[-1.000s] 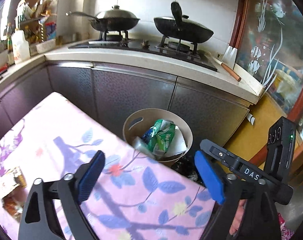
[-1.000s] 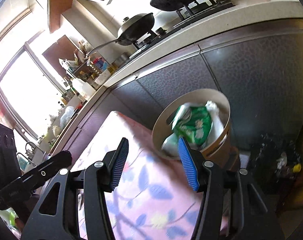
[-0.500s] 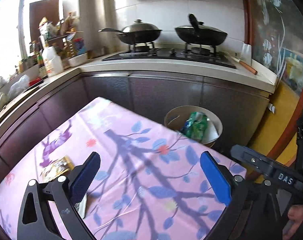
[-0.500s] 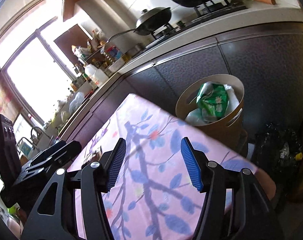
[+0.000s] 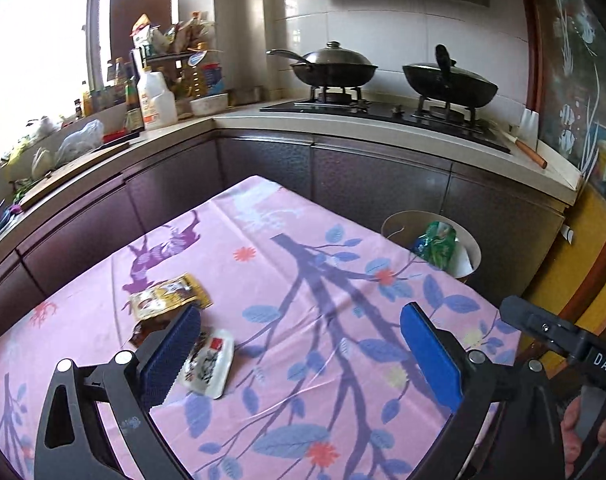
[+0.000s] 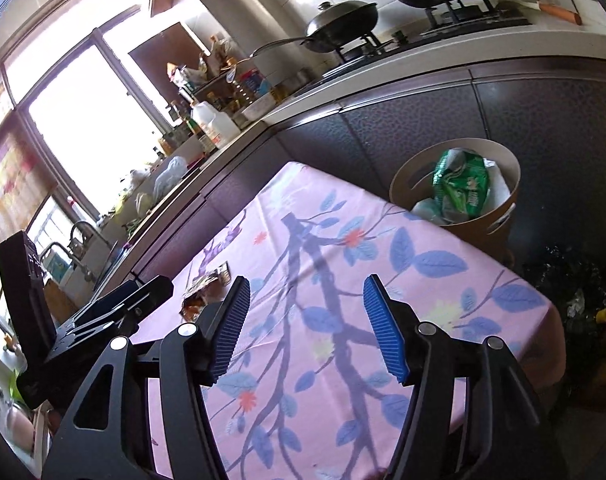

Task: Collect trash
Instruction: 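Move both open tools back over the table toward the snack wrappers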

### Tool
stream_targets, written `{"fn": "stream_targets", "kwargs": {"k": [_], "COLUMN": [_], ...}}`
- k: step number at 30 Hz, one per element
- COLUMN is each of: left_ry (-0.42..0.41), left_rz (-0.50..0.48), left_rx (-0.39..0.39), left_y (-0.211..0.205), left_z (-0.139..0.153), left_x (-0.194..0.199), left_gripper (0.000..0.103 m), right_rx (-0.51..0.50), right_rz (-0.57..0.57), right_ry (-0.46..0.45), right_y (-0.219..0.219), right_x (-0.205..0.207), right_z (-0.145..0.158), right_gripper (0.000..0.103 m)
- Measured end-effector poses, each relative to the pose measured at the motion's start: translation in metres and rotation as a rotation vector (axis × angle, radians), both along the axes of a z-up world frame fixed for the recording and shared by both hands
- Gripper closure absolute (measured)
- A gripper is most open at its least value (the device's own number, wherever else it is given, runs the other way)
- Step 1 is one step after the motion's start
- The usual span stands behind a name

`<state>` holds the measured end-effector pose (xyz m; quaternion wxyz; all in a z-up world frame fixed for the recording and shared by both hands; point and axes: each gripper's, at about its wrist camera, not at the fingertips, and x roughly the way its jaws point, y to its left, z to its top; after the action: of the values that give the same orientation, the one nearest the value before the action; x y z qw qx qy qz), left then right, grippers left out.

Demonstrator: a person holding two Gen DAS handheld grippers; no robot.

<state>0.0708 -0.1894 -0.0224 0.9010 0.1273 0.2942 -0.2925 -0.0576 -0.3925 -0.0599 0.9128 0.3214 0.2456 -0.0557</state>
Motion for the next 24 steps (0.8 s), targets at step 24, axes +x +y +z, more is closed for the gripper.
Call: {"fn": "stream_targets", "kwargs": {"k": [24], "left_ry": [0.098], "left_rz": [0.239], "left_rx": [-0.004], "left_y": [0.143], "left_z": [-0.024], "left_x": [0.071], "left_gripper": [0.004], "right_rx": [-0.138], "right_rz": [0.341], "right_ry": [0.062], "right_y": [0.108], "right_x": [0.102], "right_z": [0.000], "right_gripper": [0.052]}}
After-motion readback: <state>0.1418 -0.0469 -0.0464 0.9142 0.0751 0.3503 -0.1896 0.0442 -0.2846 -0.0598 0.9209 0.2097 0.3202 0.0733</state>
